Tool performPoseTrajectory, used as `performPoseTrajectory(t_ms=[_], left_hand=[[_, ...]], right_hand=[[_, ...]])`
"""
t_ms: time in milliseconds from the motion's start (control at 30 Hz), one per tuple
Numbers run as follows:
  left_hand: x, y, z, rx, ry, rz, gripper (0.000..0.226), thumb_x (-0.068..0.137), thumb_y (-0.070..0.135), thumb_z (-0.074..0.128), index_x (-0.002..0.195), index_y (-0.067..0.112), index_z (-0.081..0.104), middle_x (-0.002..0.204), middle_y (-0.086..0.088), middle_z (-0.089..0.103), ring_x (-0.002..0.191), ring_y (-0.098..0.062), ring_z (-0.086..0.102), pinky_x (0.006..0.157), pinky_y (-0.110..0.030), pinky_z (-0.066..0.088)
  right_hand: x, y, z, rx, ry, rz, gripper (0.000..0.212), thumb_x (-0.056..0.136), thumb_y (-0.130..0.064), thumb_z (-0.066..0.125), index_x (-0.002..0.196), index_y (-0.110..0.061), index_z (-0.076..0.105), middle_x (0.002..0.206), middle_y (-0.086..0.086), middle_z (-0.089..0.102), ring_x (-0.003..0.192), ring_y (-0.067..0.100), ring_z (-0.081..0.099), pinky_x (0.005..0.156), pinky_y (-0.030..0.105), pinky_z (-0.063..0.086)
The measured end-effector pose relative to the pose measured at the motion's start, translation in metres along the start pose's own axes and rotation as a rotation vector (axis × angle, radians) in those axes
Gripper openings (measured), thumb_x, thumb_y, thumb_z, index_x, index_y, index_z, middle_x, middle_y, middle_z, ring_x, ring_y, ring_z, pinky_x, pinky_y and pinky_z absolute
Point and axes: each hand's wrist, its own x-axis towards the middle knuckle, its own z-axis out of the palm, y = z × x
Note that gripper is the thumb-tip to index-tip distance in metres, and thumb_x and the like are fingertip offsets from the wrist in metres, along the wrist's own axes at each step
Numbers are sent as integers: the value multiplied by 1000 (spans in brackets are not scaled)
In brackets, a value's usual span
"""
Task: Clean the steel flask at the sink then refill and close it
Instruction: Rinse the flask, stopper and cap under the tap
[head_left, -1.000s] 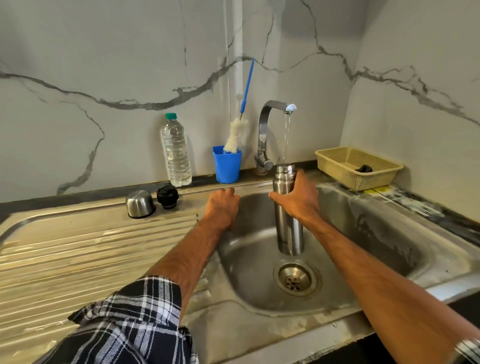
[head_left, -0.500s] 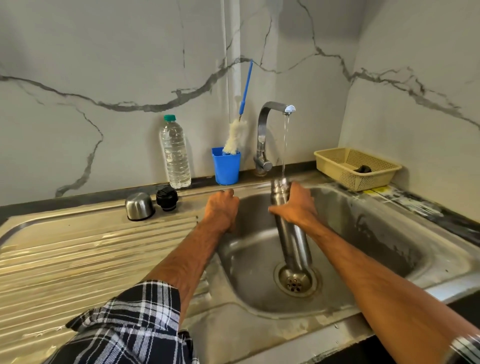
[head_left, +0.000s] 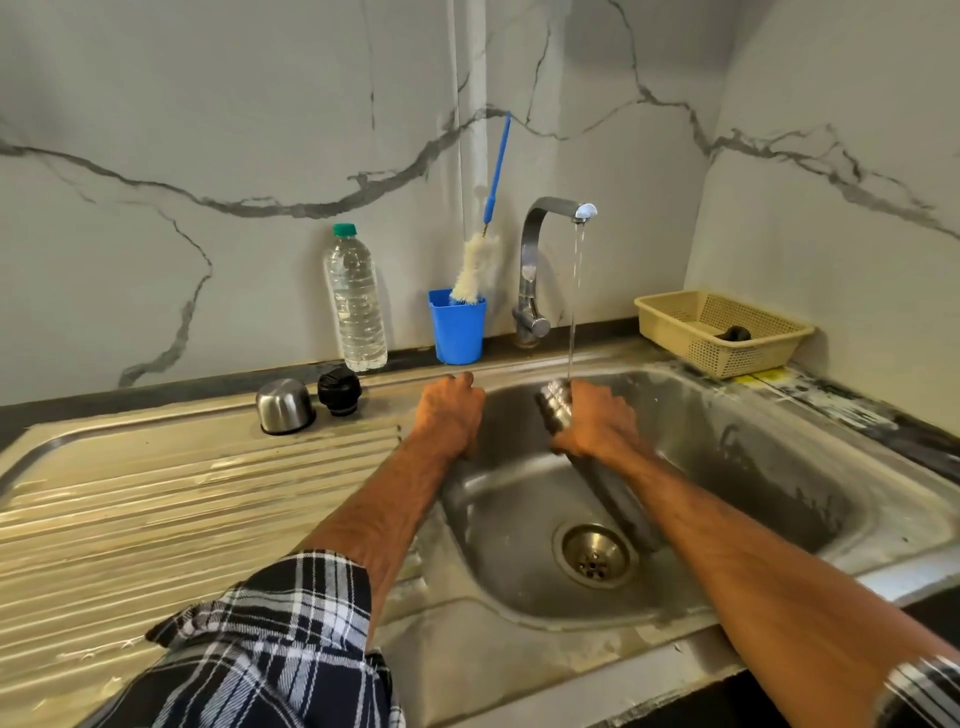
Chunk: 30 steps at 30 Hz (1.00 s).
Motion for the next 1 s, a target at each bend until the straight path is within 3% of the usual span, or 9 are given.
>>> performPoseTrajectory(t_ms=[100,300,567,867,1000], left_hand=[[-1,1,-1,-6,-7,3,65,80,36,84,134,12,58,133,-8,51,117,-24,56,96,-37,52],[-5,-1,0,24,-19,-2,67,80,39,83,135,13,56,134,-9,50,118,-25,56,95,-37,52],[-4,1,-1,47,-22,-3,69,82,39,83,138,12,53,138,-9,48,121,-26,54,97,-36,52],[-3,-2,2,44,-20,3,70,81,37,84,138,11,54,133,-8,50,120,-26,55,96,-37,52],[-3,-2,4,30,-9,-5,69,80,39,84,137,11,55,133,-8,49,119,-25,55,98,-37,53]], right_hand=[[-7,2,13,-379,-61,-77,59,72,-29,84,123,-19,58,113,6,68,104,26,66,86,35,52],[-9,-5,27,-702,-65,-151,33,84,-22,73,116,-21,67,113,4,70,107,28,66,95,44,51],[-11,-5,39,-979,-102,-109,36,90,-32,69,122,-16,65,122,9,66,115,33,59,102,48,43],[-6,-3,45,-1043,-128,-79,43,88,-43,70,121,-16,65,119,12,66,113,35,59,102,50,41],[-6,-5,21,-760,-158,-17,45,78,-29,78,118,-17,62,112,8,66,106,30,61,96,44,47]])
